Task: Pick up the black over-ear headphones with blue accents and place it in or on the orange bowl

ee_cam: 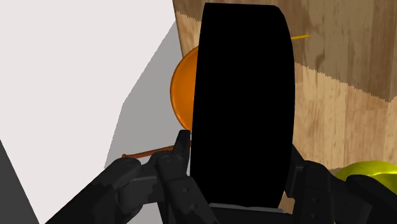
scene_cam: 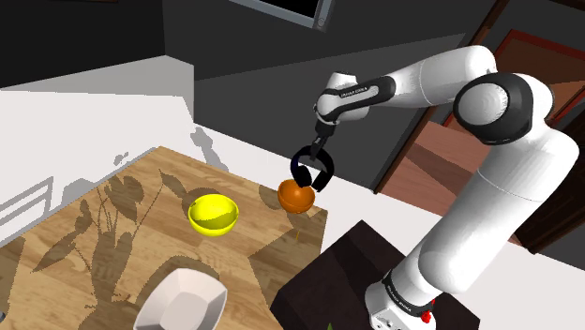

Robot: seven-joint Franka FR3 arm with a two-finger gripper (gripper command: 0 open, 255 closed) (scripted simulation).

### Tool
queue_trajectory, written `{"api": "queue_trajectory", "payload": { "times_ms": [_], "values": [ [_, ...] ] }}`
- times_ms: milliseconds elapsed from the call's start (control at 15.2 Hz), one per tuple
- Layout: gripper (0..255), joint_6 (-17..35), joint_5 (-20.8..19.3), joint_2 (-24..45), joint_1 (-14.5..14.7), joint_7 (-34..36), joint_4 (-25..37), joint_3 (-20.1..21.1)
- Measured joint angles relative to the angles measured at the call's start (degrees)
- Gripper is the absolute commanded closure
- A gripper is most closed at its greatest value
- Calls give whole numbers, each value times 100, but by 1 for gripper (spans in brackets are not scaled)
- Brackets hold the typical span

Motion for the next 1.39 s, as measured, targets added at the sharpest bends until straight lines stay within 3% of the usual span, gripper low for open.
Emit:
{"api": "queue_trajectory", "payload": {
  "times_ms": [726, 1122, 1188, 1386],
  "values": [
    [255, 769, 192, 550, -35, -120, -237, 42],
    [255, 829, 203, 578, -37, -125, -266, 46],
    [0, 829, 203, 579, -37, -125, -266, 46],
    [0, 830, 204, 578, -37, -127, -260, 46]
  ]
}}
